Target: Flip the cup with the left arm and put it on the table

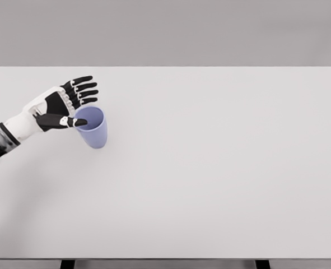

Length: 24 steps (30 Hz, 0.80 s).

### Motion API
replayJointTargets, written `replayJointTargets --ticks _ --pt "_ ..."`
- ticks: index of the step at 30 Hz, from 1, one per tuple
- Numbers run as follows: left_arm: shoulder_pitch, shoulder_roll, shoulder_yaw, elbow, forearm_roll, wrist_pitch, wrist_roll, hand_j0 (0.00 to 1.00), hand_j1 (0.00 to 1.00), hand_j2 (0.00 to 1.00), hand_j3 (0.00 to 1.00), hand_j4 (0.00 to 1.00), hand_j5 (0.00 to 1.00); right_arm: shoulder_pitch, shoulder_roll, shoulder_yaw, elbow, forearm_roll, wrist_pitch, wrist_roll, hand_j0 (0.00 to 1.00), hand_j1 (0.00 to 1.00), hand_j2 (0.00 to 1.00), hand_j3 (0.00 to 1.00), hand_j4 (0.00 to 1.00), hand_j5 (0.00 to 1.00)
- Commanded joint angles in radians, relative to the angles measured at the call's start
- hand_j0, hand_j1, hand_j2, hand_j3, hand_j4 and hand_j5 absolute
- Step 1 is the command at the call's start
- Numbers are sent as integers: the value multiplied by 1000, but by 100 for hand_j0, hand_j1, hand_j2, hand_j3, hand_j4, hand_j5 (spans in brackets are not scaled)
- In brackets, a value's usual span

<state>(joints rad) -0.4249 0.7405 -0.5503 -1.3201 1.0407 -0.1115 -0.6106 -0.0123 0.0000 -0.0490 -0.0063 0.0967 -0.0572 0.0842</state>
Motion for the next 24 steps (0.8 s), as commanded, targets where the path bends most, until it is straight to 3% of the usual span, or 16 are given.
replayJointTargets --ticks 1,11,18,19,21,23,24 --pt "0 23 7 -14 7 -2 0 96 96 96 96 96 96 0 0 0 0 0 0 0 100 100 100 100 100 100" --pt "-17 89 18 -99 12 -13 0 97 97 97 97 97 97 0 0 0 0 0 0 0 100 100 100 100 100 100" --pt "-57 118 12 -105 -24 -53 0 100 100 100 100 100 100 0 0 0 0 0 0 0 100 100 100 100 100 100" --pt "-72 122 10 -105 -74 -53 0 100 100 100 100 100 100 0 0 0 0 0 0 0 100 100 100 100 100 100" --pt "-106 175 9 -102 -301 -56 0 100 100 100 100 100 100 0 0 0 0 0 -1 0 100 100 100 100 100 100" --pt "-117 223 6 -96 -422 -128 0 100 100 100 100 100 100 0 0 0 0 0 0 0 100 100 100 100 100 100" --pt "-118 230 4 -90 -594 -195 0 100 100 100 100 100 100 0 0 0 0 0 0 0 100 100 100 100 100 100"
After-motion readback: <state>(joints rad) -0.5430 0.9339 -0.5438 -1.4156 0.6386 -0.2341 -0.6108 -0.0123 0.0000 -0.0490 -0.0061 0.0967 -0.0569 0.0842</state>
